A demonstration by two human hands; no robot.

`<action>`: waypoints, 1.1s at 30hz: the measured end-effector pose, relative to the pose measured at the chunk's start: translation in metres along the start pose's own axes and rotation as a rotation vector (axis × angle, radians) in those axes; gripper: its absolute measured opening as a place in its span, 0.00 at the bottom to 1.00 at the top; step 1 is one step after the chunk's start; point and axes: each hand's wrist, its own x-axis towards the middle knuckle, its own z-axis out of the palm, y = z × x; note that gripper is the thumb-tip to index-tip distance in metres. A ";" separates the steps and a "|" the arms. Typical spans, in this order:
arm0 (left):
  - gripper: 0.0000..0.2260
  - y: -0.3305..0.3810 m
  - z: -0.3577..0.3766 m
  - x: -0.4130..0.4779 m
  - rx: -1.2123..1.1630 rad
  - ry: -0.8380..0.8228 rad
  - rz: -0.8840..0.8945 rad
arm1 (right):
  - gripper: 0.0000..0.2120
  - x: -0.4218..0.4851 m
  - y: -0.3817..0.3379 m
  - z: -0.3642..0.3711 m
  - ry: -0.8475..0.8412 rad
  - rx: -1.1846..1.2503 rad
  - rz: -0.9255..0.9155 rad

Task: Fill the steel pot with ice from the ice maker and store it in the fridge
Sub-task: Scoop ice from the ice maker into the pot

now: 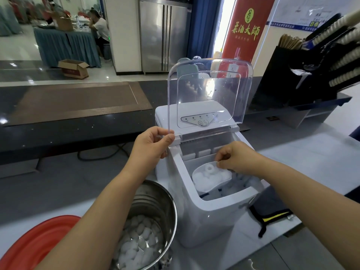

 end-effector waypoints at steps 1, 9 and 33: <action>0.02 0.000 0.000 0.000 0.000 0.000 0.000 | 0.11 -0.001 0.000 -0.001 0.010 0.005 0.006; 0.04 0.002 -0.002 -0.006 -0.024 -0.042 -0.016 | 0.10 -0.011 -0.003 -0.003 0.074 0.068 0.054; 0.07 -0.001 -0.085 -0.052 0.049 0.010 -0.027 | 0.06 -0.080 -0.111 0.020 0.120 0.188 0.099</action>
